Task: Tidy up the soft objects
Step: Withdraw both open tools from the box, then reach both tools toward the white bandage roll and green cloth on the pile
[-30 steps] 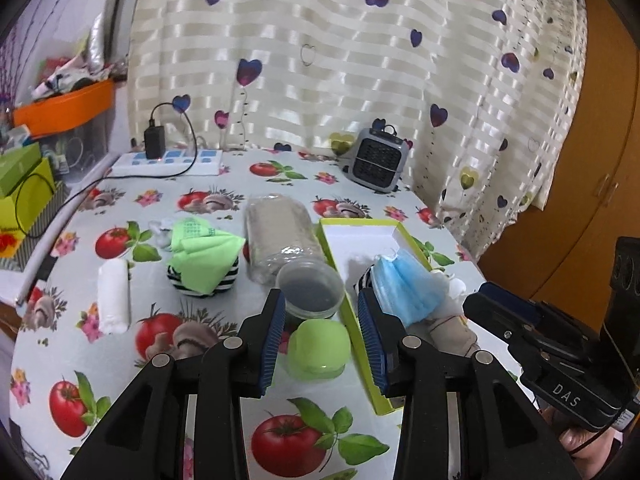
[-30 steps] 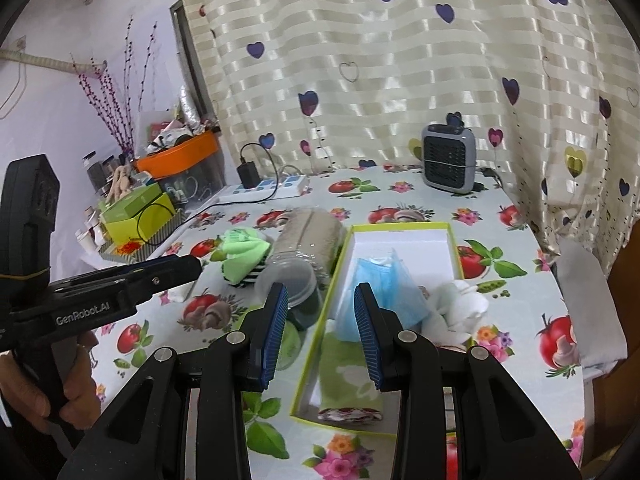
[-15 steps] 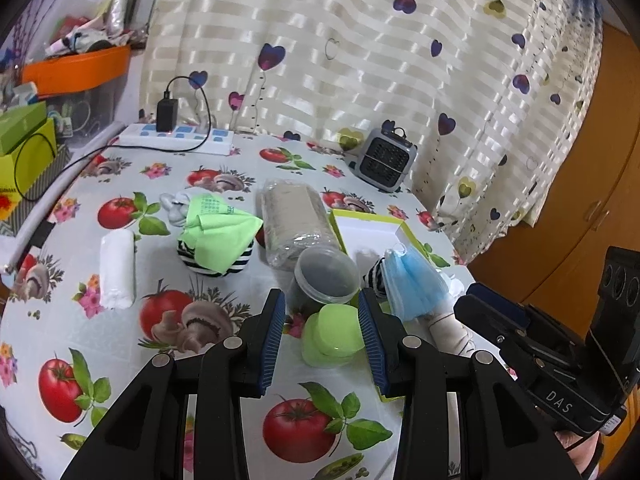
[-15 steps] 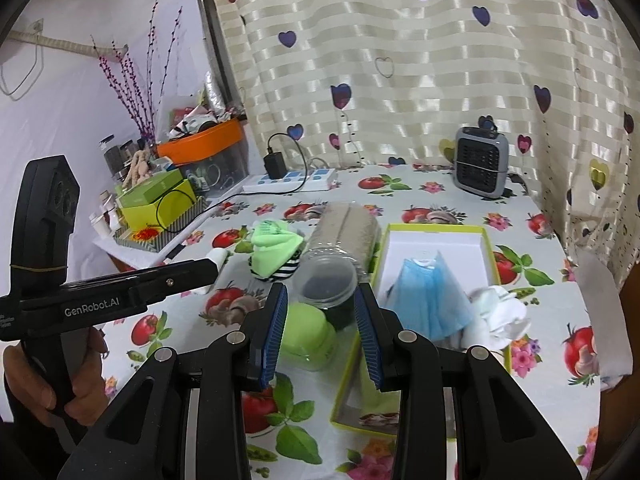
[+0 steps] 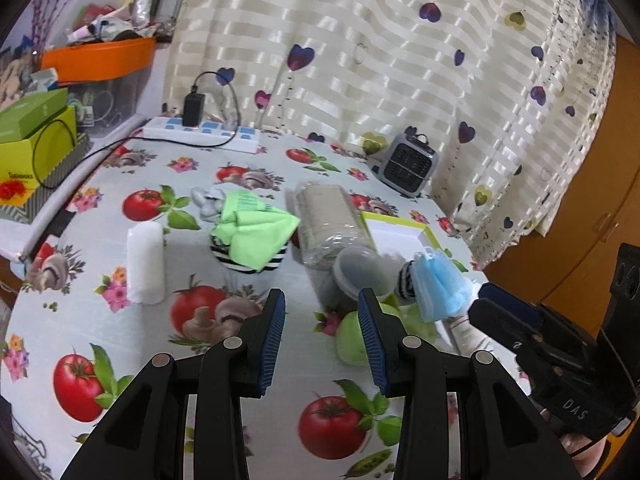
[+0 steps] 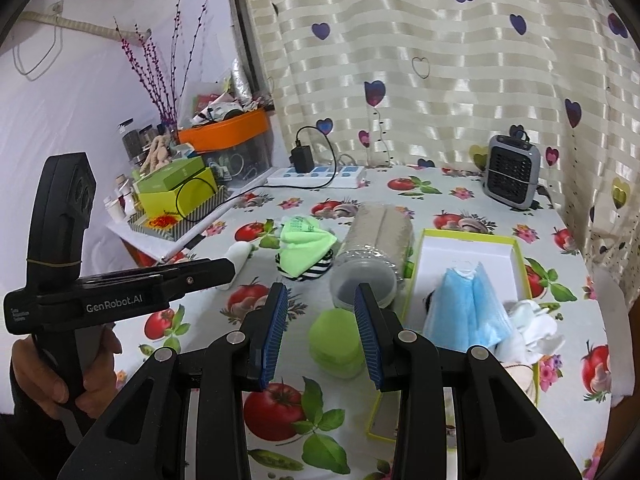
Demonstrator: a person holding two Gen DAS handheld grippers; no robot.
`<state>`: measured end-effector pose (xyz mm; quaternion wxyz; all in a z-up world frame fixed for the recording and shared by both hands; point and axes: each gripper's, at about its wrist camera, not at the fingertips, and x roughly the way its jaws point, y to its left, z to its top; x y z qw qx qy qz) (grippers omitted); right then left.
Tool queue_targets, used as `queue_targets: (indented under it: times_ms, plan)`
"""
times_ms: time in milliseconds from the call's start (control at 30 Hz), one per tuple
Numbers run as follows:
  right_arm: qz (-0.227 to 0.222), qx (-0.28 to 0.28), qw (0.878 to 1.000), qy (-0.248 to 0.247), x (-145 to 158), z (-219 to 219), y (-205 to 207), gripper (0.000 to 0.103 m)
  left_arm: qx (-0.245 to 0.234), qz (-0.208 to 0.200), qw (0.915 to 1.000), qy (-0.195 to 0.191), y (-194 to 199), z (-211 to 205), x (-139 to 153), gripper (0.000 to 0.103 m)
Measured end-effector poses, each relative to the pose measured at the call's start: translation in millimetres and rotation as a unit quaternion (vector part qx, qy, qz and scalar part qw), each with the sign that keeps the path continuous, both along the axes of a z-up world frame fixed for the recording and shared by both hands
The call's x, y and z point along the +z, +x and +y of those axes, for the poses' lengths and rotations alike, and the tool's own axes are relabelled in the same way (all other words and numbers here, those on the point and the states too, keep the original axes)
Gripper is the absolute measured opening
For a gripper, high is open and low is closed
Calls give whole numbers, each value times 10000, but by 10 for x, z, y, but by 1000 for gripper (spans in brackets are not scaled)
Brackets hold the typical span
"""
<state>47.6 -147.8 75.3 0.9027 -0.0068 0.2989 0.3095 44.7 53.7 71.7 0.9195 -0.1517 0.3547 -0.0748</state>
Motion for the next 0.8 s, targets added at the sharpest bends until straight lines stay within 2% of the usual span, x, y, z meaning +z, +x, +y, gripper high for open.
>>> queue_targets:
  times_ms: [333,467,767,800]
  plan:
    - [131,253,9996,-93,-86,218,48,36,344,133,9993,74,-27,284,-159,37]
    - [179,393,9989,-198,-121,338,82,36,470,146,9985,234,-17,349,-190,37]
    - [331,722,9961,-395,-196,600,278,36,831,342,9955,292,56,666,-346,37]
    - [334,772,9955,-432,-196,633,307,40,873,372,9951,283,71,708,-363,38]
